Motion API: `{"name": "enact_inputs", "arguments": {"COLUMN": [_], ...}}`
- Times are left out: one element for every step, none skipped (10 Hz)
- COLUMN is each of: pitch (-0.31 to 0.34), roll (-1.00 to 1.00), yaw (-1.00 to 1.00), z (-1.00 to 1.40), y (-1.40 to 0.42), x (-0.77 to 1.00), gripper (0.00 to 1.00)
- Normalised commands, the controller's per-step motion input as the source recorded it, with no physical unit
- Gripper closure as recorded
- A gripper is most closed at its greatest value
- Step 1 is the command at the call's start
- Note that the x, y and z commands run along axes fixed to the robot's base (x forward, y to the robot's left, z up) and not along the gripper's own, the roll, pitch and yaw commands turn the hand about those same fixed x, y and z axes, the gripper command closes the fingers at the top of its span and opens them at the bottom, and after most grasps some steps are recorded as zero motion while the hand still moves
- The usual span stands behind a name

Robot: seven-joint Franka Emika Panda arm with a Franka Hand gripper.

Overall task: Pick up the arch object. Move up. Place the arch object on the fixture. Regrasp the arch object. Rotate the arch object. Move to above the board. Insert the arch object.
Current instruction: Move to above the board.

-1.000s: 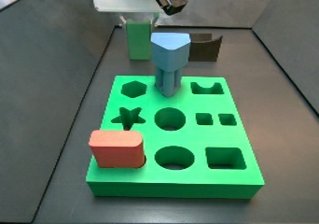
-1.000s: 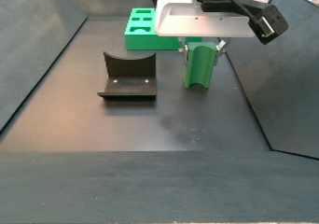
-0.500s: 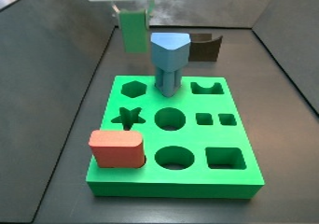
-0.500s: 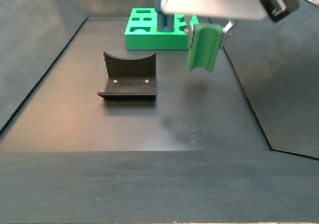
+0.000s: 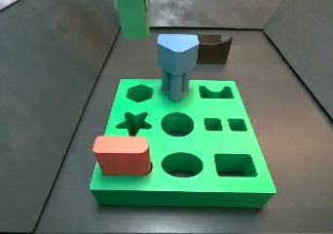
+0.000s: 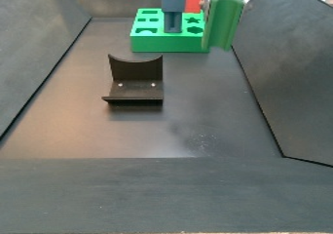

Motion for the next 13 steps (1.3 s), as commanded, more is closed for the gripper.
{"name": "enact_inputs", "arguments": {"pitch": [0.033, 0.029, 0.030, 0.039, 0.052, 0.061, 0.079, 0.082, 0.458, 0.452, 0.438, 0.377, 0.252], "roll": [0.19, 0.18, 0.16, 0.14, 0.13, 0.13, 0.13, 0.13, 0.13, 0.12, 0.09, 0.04, 0.00], "yaw": [0.06, 0.05, 0.05, 0.04, 0.04, 0.04, 0.05, 0.05, 0.01, 0.01, 0.02, 0.01, 0.01], "z": [1.00, 1.00, 1.00, 0.92, 0.71, 0.60, 0.38, 0.22, 0.43, 0.42, 0.42, 0.42, 0.42], "y": [-0.13, -0.11, -0.10, -0.07, -0.04, -0.03, -0.02, -0.01, -1.00, -1.00, -1.00, -1.00, -1.00], "x": [-0.11, -0.10, -0.09, -0.07, -0.03, -0.01, 0.00, 0.01, 0.47, 0.48, 0.52, 0.54, 0.54], "gripper": [1.00, 1.00, 1.00, 1.00, 1.00, 1.00, 1.00, 1.00, 1.00, 1.00, 1.00, 1.00, 1.00]}}
